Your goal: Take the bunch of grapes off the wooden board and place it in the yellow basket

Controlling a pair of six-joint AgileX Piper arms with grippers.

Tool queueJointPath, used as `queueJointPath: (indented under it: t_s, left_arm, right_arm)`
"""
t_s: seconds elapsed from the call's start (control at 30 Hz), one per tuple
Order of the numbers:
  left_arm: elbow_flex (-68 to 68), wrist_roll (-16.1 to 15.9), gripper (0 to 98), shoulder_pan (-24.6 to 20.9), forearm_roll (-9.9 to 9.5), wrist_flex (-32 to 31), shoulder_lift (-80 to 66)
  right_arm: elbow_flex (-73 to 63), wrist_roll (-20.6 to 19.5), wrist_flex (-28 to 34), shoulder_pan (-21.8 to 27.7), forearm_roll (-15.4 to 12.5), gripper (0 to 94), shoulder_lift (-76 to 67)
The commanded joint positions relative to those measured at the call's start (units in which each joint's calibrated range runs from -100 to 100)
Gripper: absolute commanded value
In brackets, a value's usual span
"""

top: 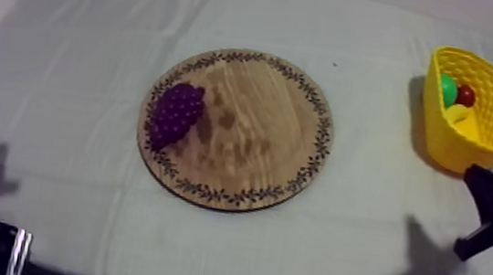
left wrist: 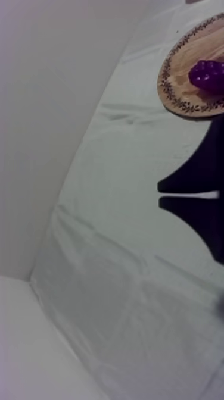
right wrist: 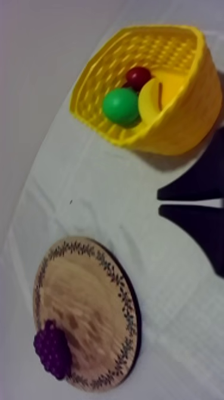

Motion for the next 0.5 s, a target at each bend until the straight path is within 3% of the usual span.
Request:
queueJointPath:
  t_s: [0.0,0.23,0.47]
  left_arm:
    - [-0.04,0.0,0.0,0.02,0.01,-0.01,0.02]
    - [-0.04,0.0,0.0,0.02,0.01,-0.01,0.02]
    - [-0.04,0.0,0.0,0.02,0.01,-0.01,0.02]
  right_arm:
    - [0.02,-0.4,-0.02,-1.93,0.03,0.6,-0.04]
    - [-0.59,-2.82,-0.34,-3.1,1.15,0.6,-0.01]
    - [-9.06,-3.67,5.07,-7.21,3.96,0.4,5.02]
